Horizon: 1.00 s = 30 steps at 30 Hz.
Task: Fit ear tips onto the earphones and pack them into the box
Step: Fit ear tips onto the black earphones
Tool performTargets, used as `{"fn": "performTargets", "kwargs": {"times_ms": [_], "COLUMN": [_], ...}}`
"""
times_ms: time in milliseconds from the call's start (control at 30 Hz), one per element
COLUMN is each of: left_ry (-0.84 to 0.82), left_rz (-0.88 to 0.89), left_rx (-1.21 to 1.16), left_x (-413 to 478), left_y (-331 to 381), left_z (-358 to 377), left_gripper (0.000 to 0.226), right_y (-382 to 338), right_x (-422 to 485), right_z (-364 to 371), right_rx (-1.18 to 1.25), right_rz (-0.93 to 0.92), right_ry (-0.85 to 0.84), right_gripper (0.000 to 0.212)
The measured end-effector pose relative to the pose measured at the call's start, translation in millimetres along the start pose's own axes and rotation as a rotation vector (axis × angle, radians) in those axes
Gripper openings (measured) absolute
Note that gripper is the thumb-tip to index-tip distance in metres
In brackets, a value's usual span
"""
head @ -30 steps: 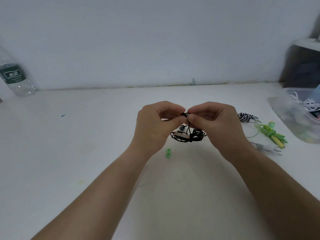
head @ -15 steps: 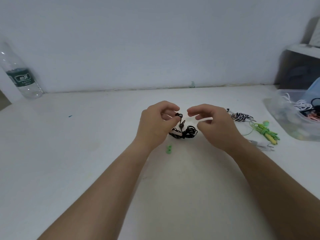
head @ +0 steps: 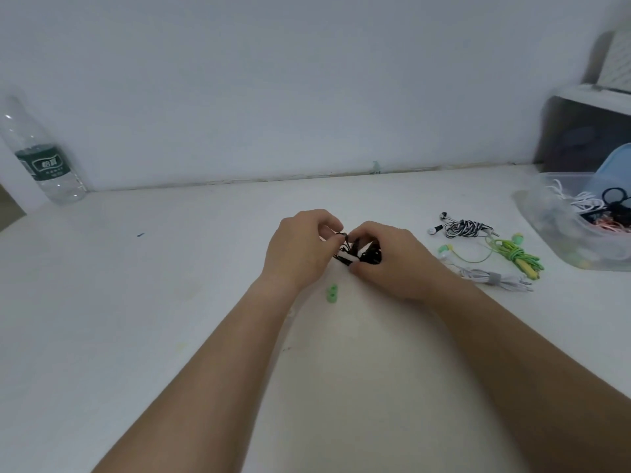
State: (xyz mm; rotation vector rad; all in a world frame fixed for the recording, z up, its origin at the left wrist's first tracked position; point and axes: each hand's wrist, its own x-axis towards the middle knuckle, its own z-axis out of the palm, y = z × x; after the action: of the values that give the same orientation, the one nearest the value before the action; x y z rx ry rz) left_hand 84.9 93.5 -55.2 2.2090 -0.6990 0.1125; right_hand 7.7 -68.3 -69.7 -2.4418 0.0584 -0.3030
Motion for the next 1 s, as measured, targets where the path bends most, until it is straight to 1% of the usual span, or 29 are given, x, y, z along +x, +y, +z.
{"fn": "performTargets", "kwargs": {"times_ms": [100, 200, 333, 467, 567, 700, 833, 933, 1000], "left_ry": [-0.017, -0.027, -0.045, -0.064, -0.085, -0.165, -0.222, -0.277, -0.320], "left_rz": [-0.027, -0.053, -0.070, -0.028, 0.003, 0.053, 0.066, 0.072, 0.084], "left_rx": [-0.094, -0.190, -0.266, -0.282, -0.315, -0.356, -0.440, -0.505, -0.521], "left_x": [-2, -4, -4, -2, 1, 3, 11, 23, 35], "left_y": [2, 10, 23, 50, 77, 123, 175, 213, 235], "left_z": [1, -4, -16, -27, -26, -5, 33, 66, 88], "left_gripper": [0.016, 0.012, 0.008, 0.009, 0.013, 0.019, 0.021, 0.020, 0.018], "right_y": [1, -3, -14, -25, -26, -15, 6, 30, 48], "right_x": [-2, -5, -7, -16, -25, -48, -75, -91, -95], "right_z": [0, -5, -22, -51, -79, -127, -179, -216, -238], "right_rx": [0.121, 0.231, 0.331, 0.365, 0.352, 0.336, 0.230, 0.196, 0.102], "right_rz": [0.038, 0.085, 0.072, 0.038, 0.016, 0.068, 0.101, 0.175, 0.219], "right_ry": [0.086, 0.153, 0.176, 0.161, 0.155, 0.203, 0.264, 0.306, 0.340], "right_gripper": [0.027, 0.030, 0.036, 0.042, 0.041, 0.038, 0.036, 0.036, 0.037]}}
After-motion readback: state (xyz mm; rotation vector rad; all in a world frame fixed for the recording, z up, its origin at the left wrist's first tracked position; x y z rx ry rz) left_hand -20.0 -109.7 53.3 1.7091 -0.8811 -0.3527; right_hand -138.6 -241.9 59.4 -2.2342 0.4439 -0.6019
